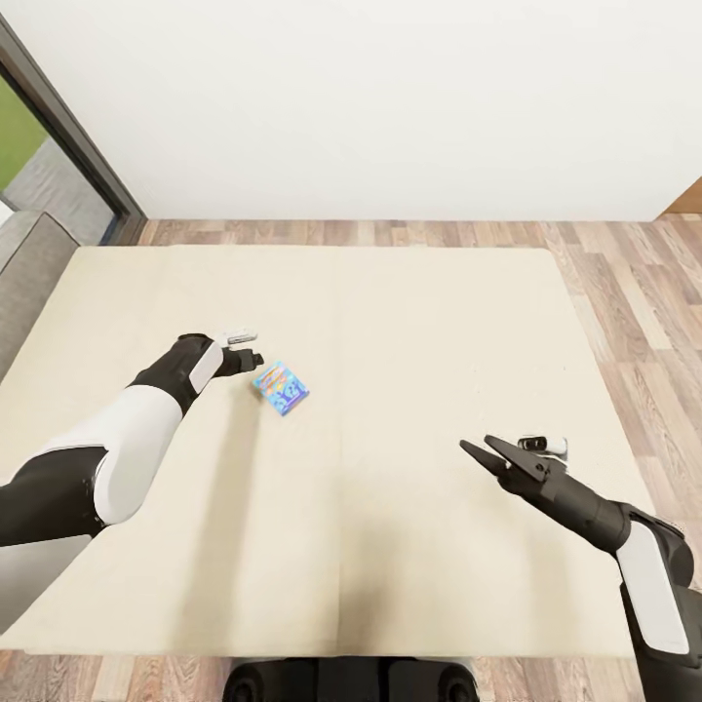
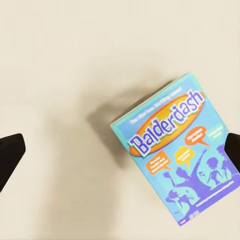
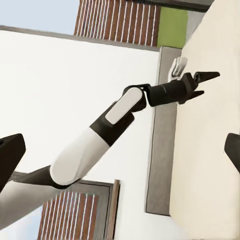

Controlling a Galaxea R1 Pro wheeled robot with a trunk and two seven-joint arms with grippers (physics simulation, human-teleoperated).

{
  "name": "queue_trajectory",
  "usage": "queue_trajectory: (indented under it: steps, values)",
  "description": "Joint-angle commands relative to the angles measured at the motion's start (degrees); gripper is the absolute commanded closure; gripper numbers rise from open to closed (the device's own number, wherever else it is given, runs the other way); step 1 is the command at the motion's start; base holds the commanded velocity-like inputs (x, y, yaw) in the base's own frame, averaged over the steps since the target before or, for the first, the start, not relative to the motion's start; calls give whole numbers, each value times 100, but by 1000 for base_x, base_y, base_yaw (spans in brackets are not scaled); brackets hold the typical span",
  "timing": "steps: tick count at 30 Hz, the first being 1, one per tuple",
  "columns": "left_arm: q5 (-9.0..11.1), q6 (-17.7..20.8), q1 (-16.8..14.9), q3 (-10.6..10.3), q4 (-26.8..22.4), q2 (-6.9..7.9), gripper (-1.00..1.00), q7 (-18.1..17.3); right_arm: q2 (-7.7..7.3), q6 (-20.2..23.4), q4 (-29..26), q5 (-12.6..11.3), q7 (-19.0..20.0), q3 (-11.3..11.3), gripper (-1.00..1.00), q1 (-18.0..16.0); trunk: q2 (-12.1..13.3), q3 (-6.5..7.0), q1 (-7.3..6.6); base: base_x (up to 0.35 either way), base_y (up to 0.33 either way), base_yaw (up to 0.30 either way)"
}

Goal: Put all the toys in the child's room - the three board games (two on the bed and one on the table), the two jigsaw puzzles on the table, and the tennis ball on the table - inside the toy box on the table in the child's room.

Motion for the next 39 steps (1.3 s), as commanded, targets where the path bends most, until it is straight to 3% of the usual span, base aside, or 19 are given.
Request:
queue_trajectory:
  steps: [1, 14, 28, 33, 39]
  values:
    - [62, 29, -1, 23, -15, -2, -100, 40, 9, 20, -1, 1, 80, -19, -100, 96, -4, -13, 1, 0, 0, 0]
    - [62, 63, -1, 29, -239, 3, -100, 34, 33, 20, -2, -17, 183, 2, -100, 624, -4, -134, 1, 0, 0, 0]
    - [62, 64, -1, 27, -257, 1, -100, 43, 29, 20, -2, -22, 223, -52, -100, 661, -4, -265, 1, 0, 0, 0]
    - [62, 62, -1, 26, -267, 3, -100, 43, 18, 20, -2, -14, 631, -74, -100, 662, -4, -312, 1, 0, 0, 0]
    - [62, 228, -10, 32, -506, -1, -100, 41, -1, 20, -2, -13, 755, -226, -100, 669, -4, -368, 1, 0, 0, 0]
